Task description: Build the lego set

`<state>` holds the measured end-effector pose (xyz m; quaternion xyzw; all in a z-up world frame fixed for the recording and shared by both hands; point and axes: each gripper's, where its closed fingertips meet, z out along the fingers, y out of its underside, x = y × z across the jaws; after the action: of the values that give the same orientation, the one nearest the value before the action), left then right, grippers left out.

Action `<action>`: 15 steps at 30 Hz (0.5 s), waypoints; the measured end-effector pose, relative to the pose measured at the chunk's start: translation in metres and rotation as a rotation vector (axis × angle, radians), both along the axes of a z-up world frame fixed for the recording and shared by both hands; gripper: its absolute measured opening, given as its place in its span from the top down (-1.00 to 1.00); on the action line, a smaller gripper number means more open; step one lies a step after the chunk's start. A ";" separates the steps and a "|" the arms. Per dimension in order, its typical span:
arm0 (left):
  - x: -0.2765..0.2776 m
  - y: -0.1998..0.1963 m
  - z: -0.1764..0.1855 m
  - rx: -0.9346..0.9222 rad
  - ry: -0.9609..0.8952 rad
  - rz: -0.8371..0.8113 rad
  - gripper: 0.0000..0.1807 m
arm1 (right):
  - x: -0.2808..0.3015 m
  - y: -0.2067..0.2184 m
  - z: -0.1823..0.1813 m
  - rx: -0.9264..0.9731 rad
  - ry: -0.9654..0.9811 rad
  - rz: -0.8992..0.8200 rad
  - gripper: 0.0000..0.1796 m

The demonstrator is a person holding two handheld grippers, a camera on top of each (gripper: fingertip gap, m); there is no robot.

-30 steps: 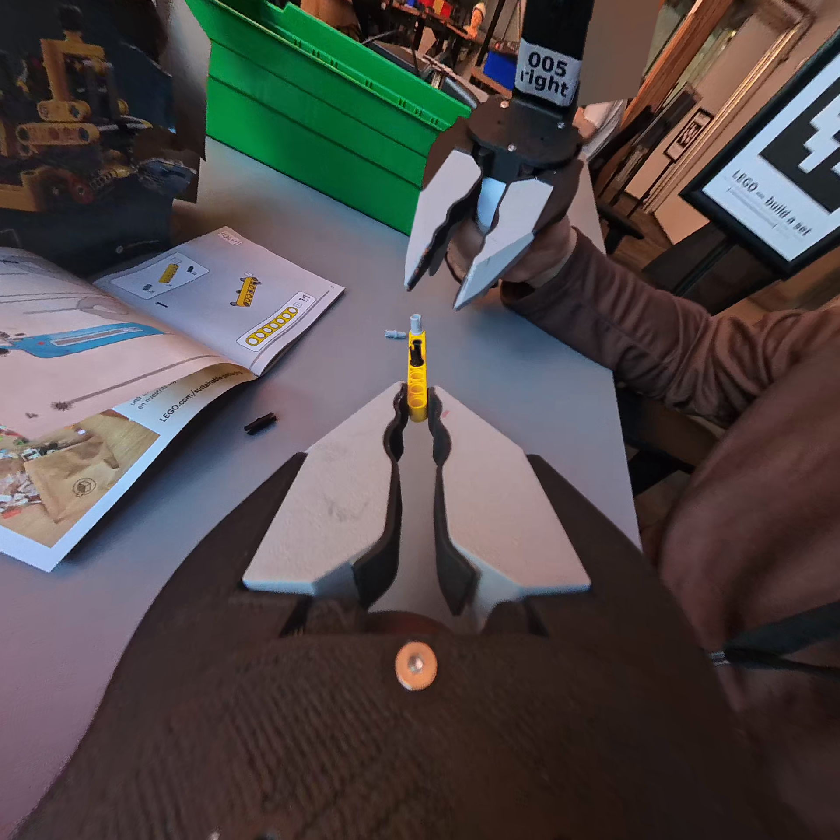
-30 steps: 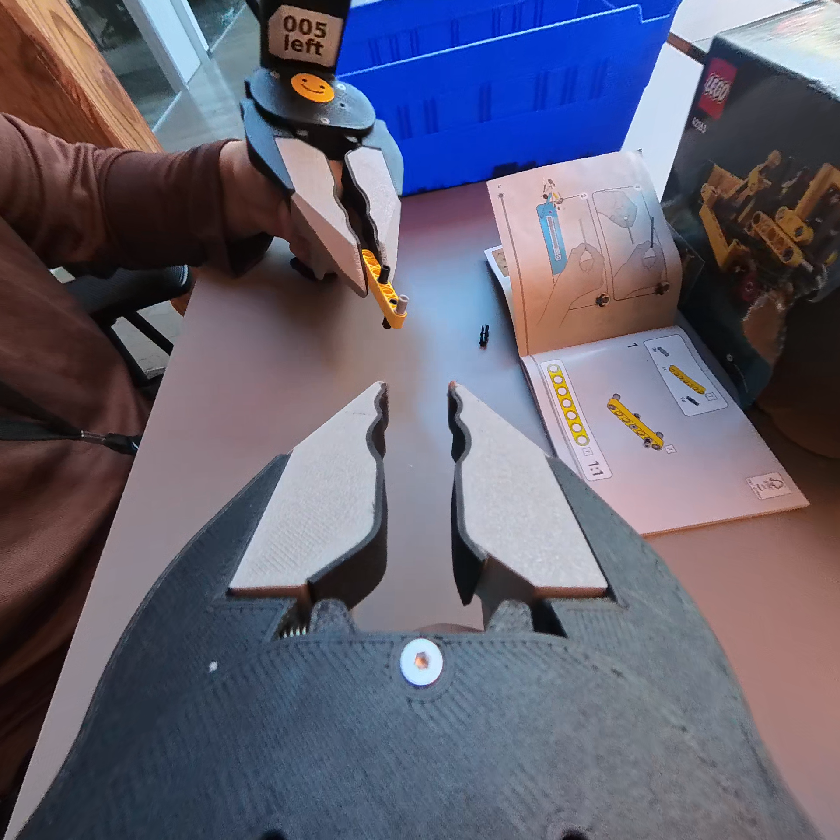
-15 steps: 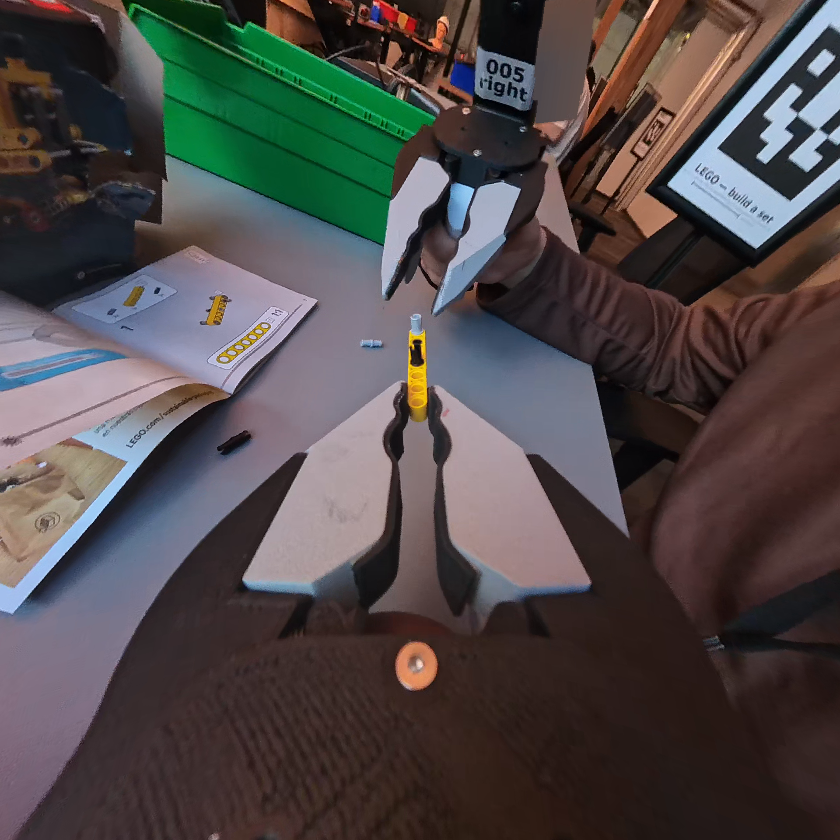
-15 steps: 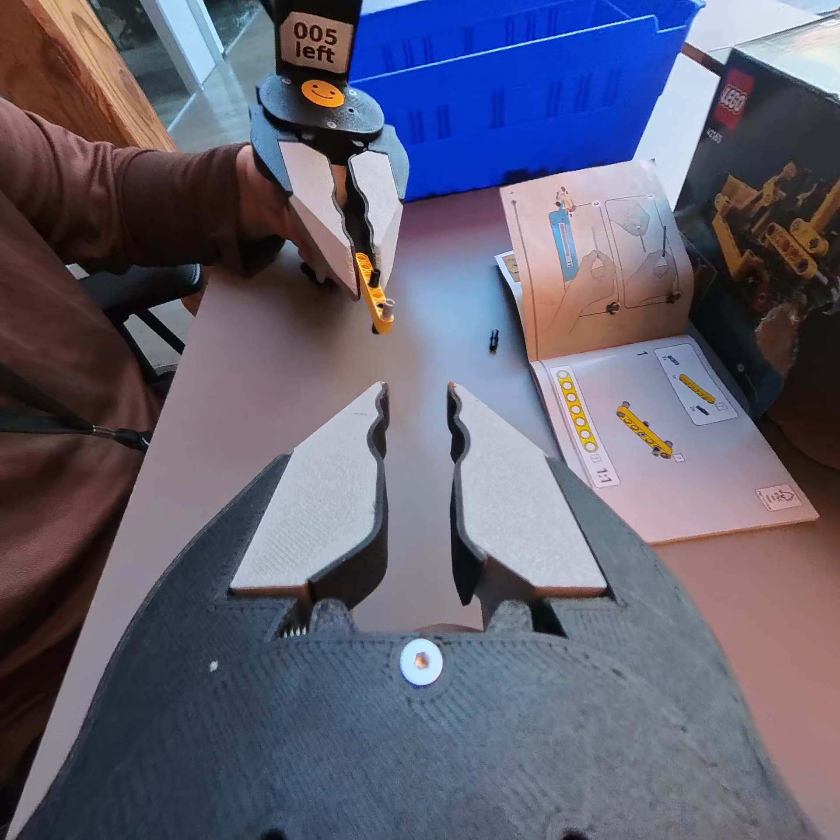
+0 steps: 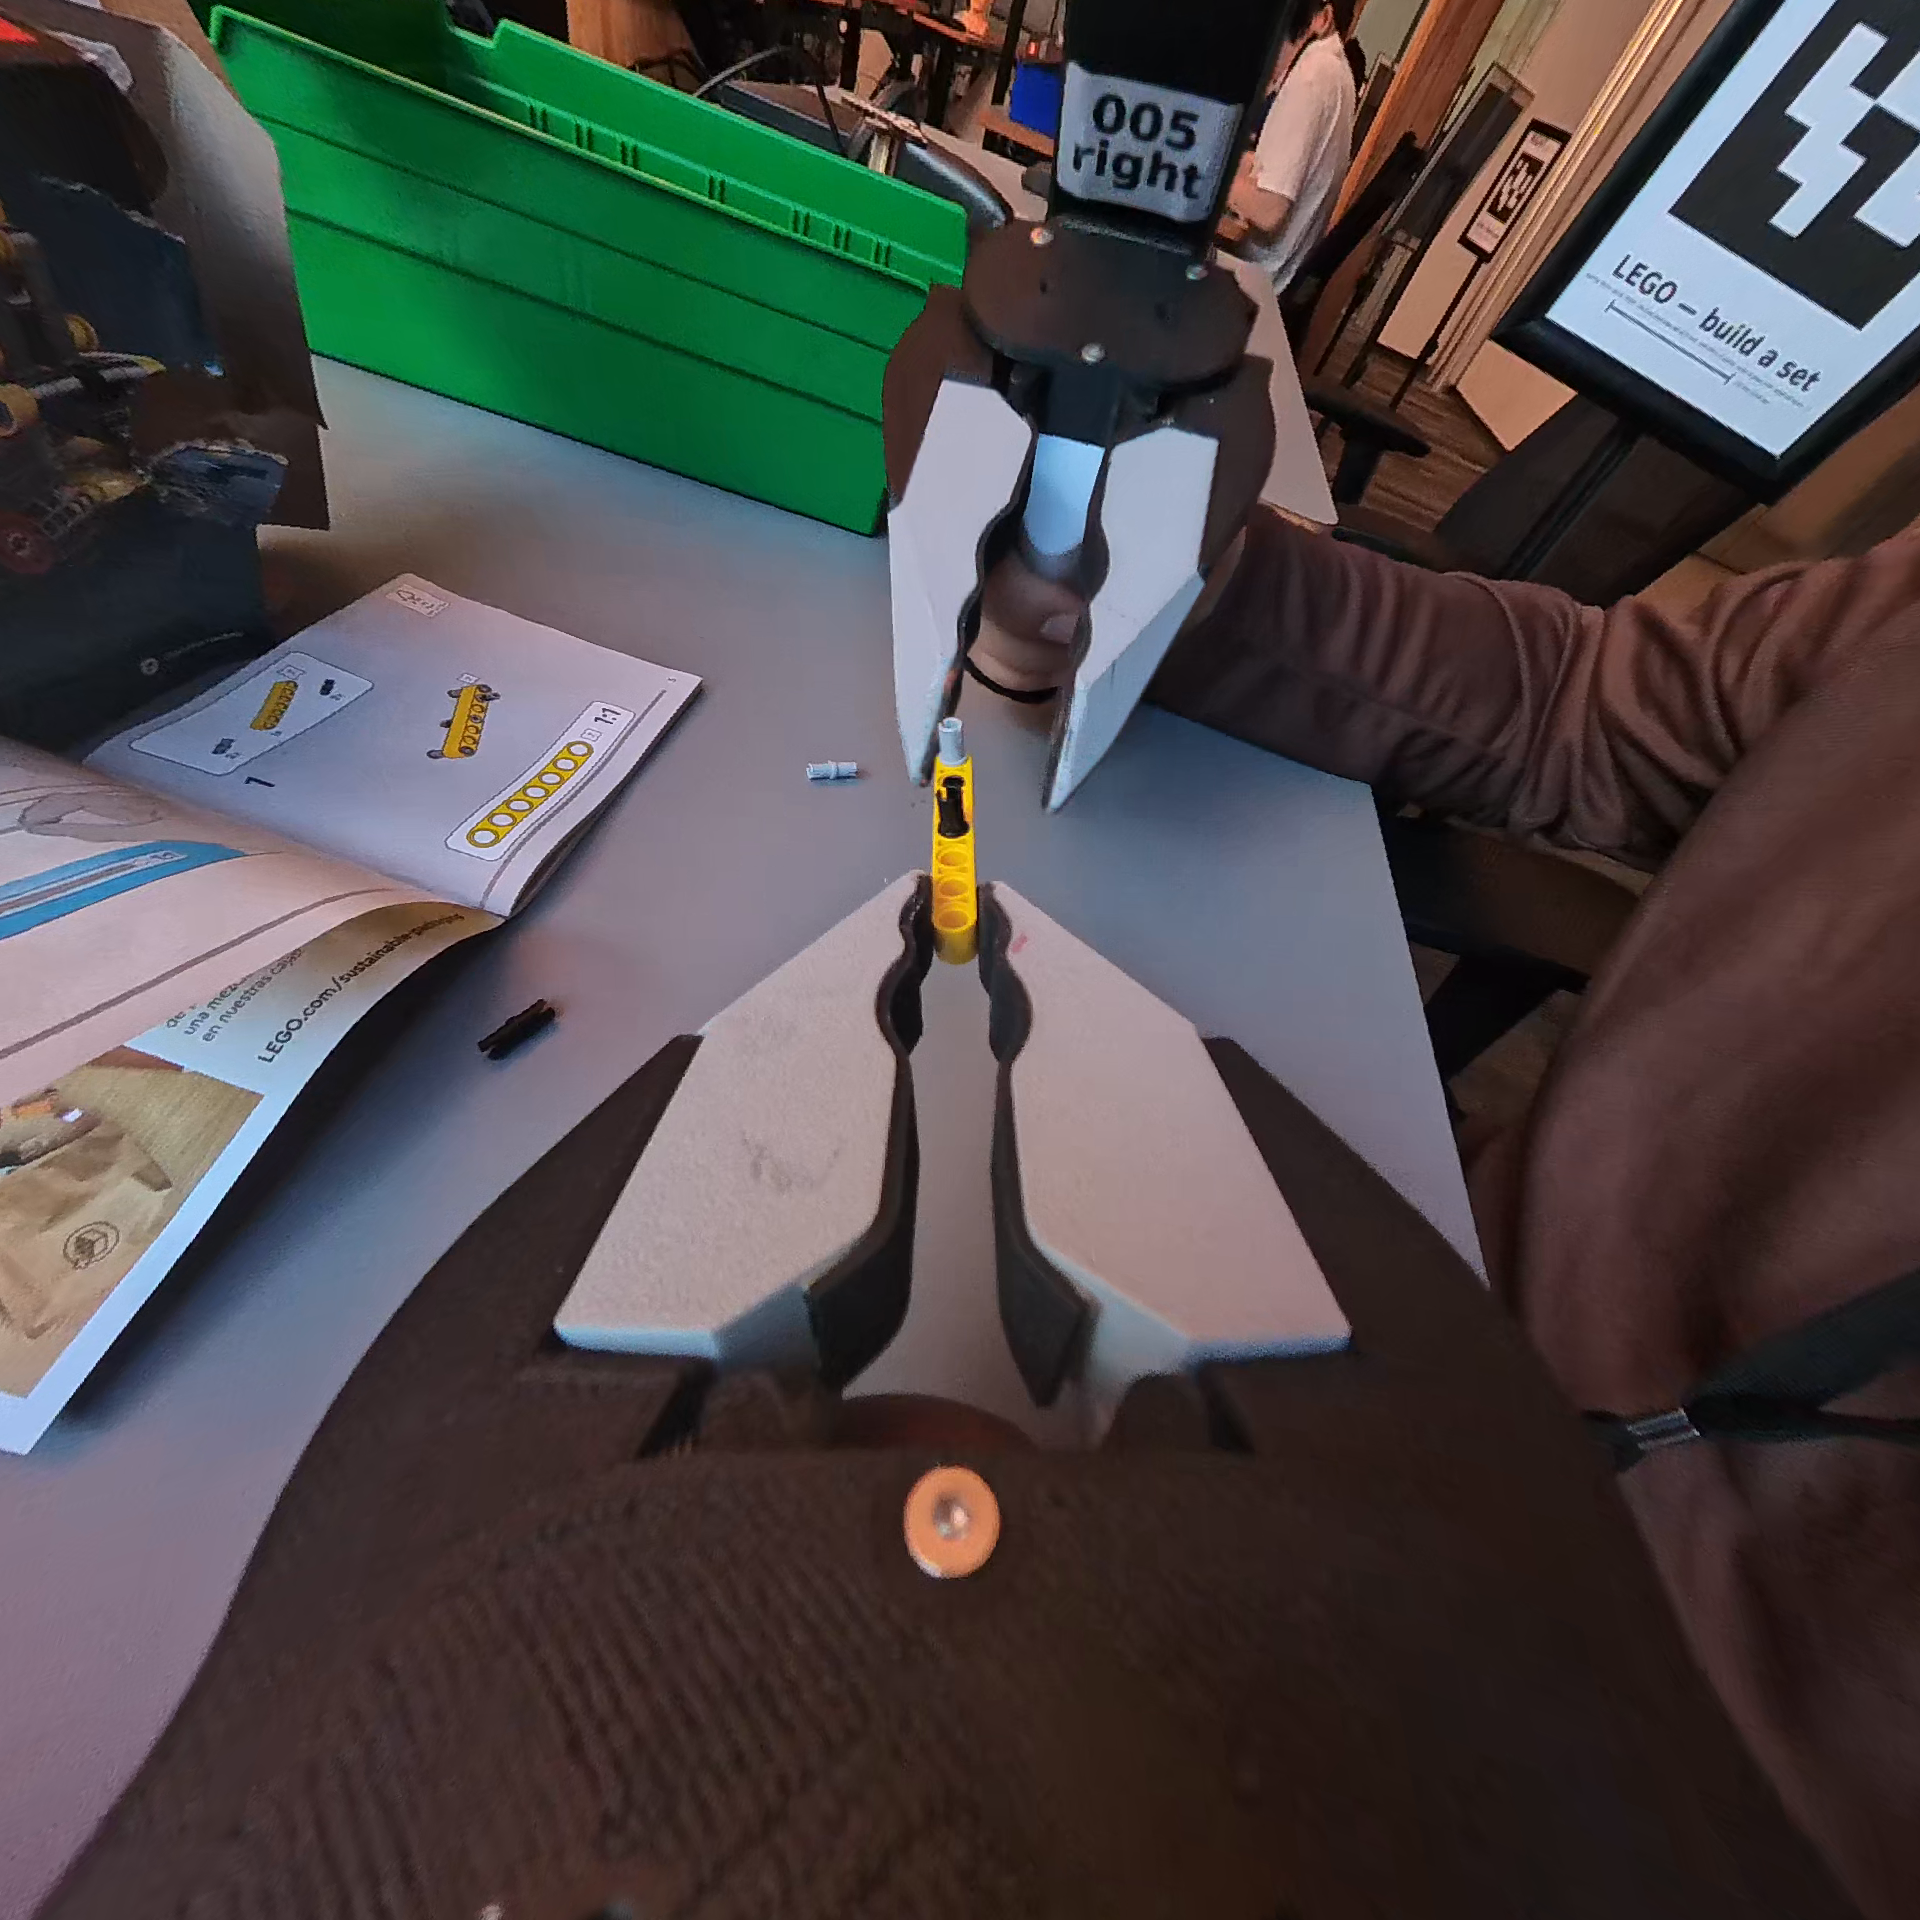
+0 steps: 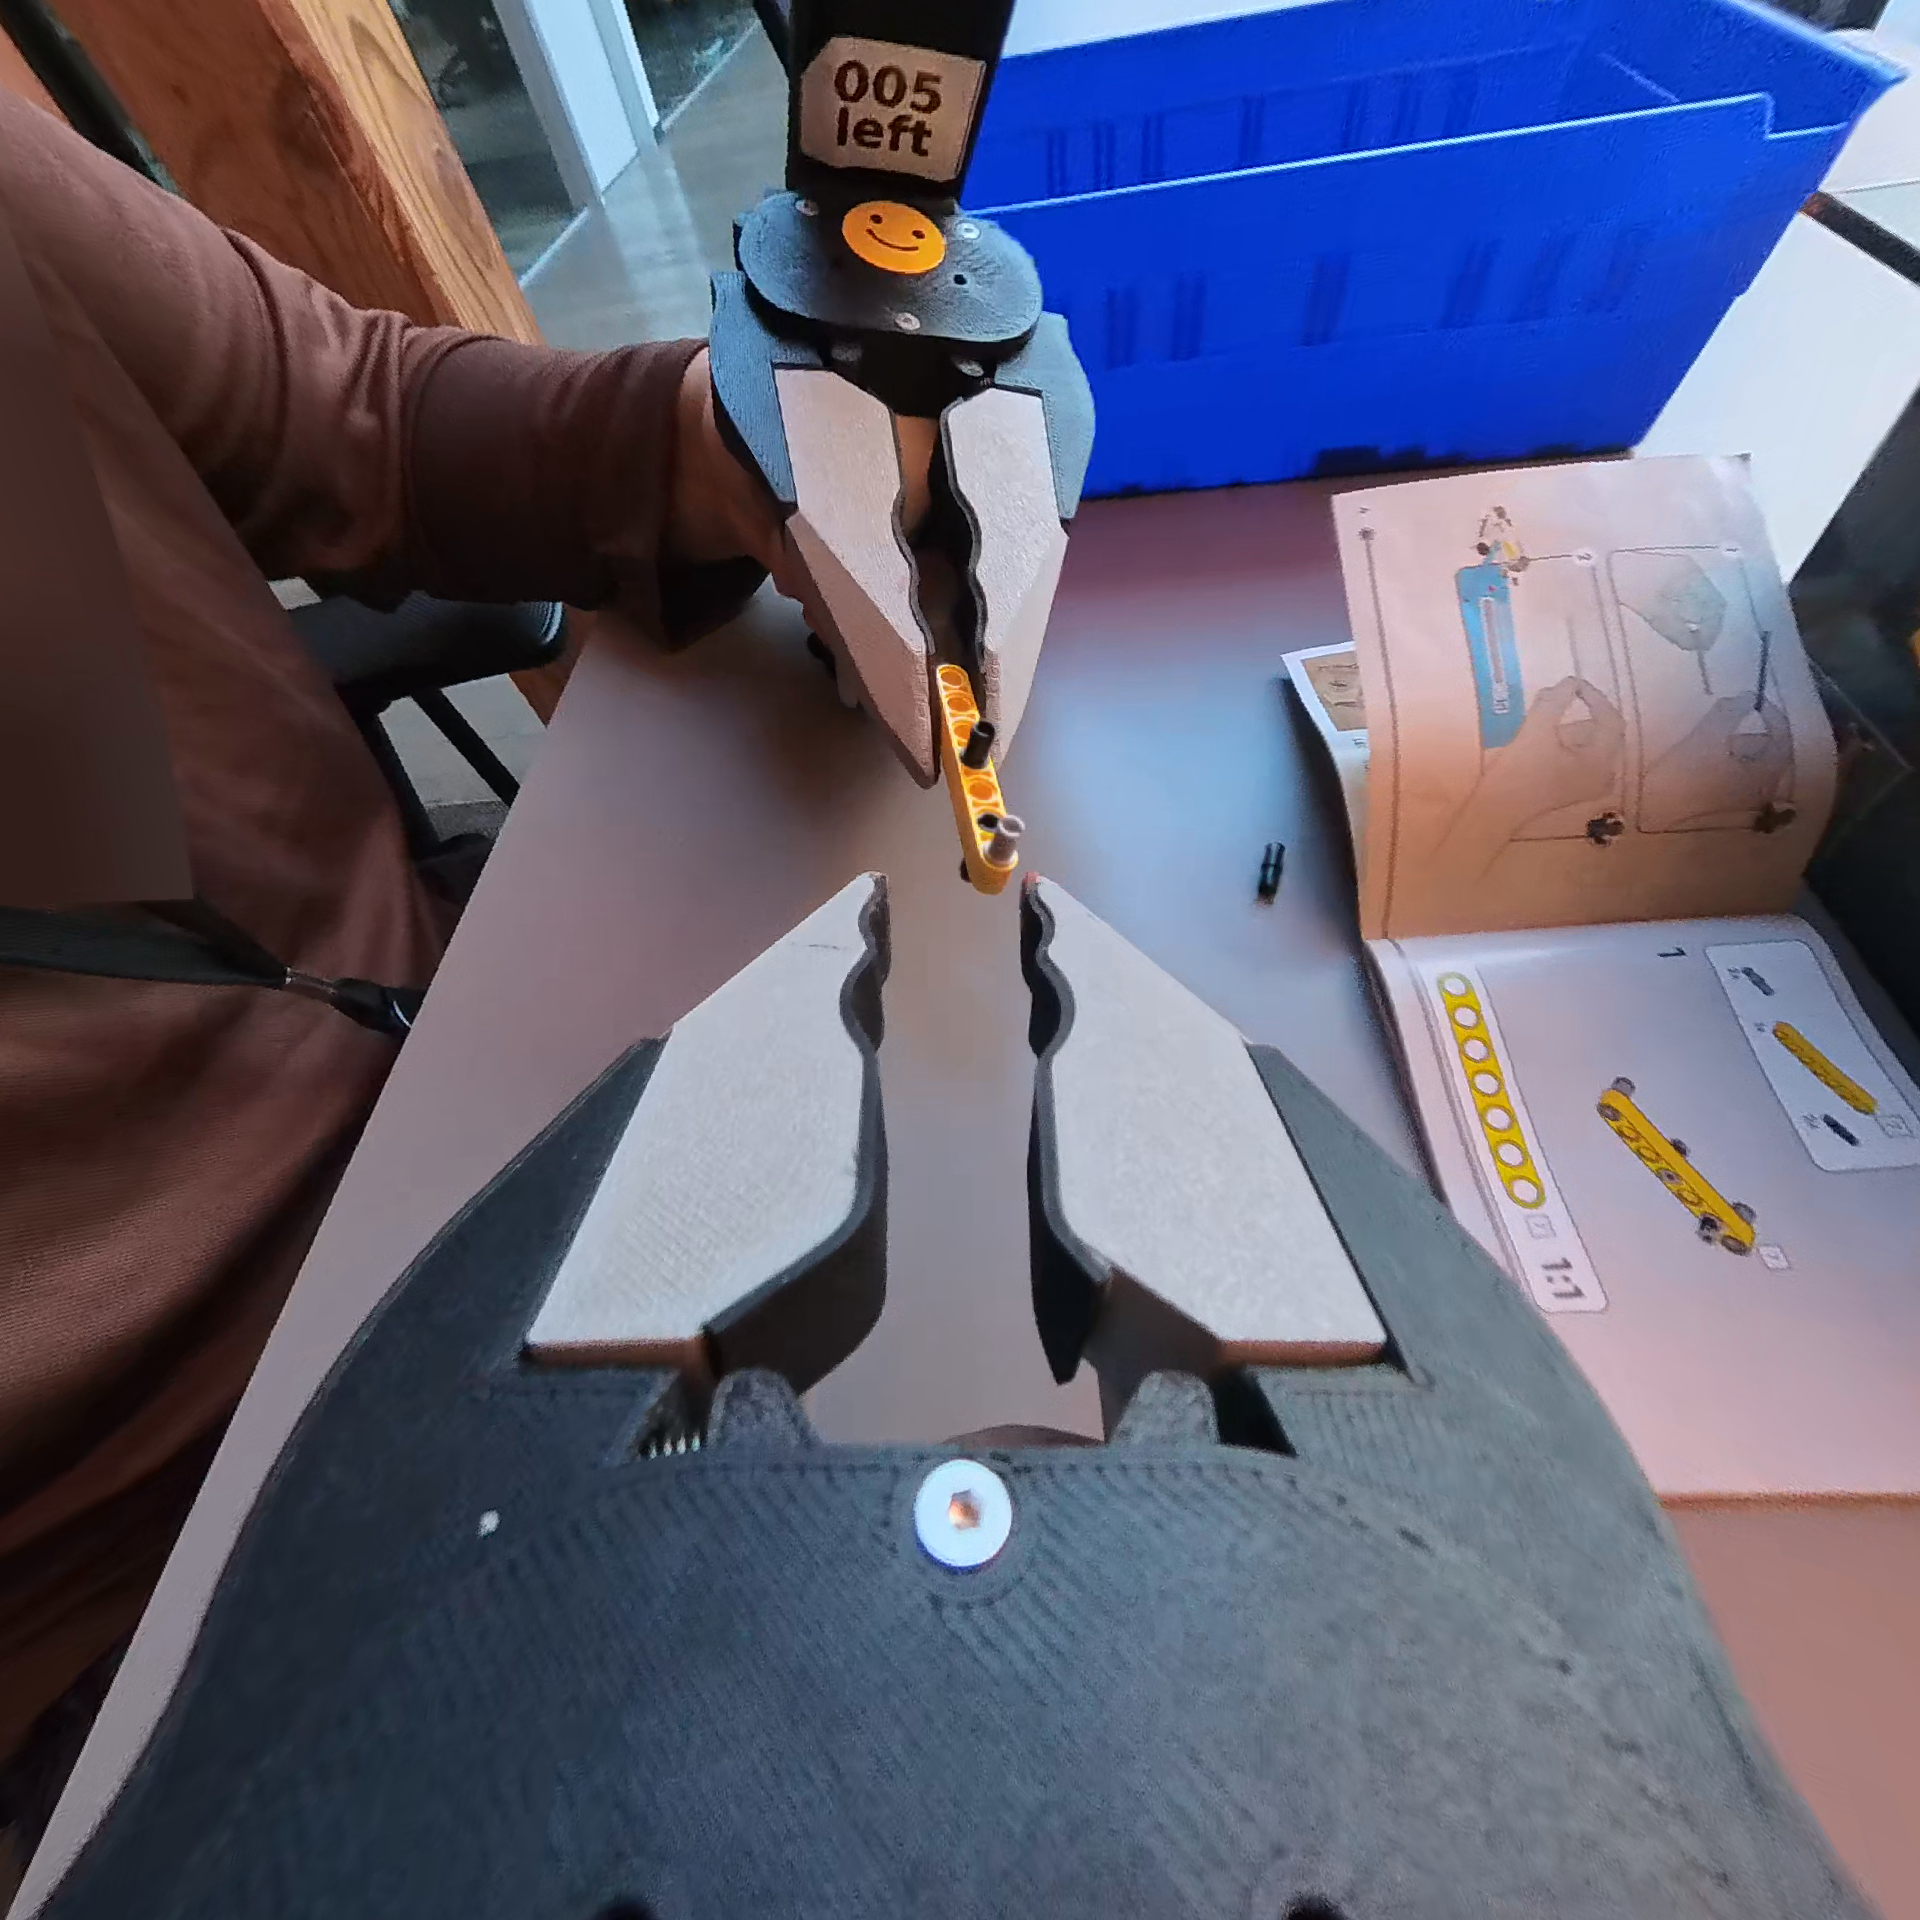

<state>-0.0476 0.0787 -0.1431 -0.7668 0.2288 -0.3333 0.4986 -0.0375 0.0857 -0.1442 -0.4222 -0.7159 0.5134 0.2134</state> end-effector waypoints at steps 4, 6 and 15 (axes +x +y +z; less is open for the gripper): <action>0.005 -0.003 -0.002 0.011 0.029 -0.024 0.94 | -0.003 -0.005 -0.002 -0.001 0.003 0.009 0.79; 0.008 -0.005 -0.003 0.022 0.051 -0.037 0.94 | -0.002 -0.008 -0.003 0.002 0.002 0.024 0.86; 0.012 -0.006 -0.006 0.038 0.095 -0.045 0.94 | -0.003 -0.010 0.003 -0.068 0.021 0.034 0.90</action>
<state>-0.0359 0.0722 -0.1488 -0.7667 0.2758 -0.3033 0.4940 -0.0404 0.0752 -0.1410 -0.4116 -0.7028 0.5456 0.1976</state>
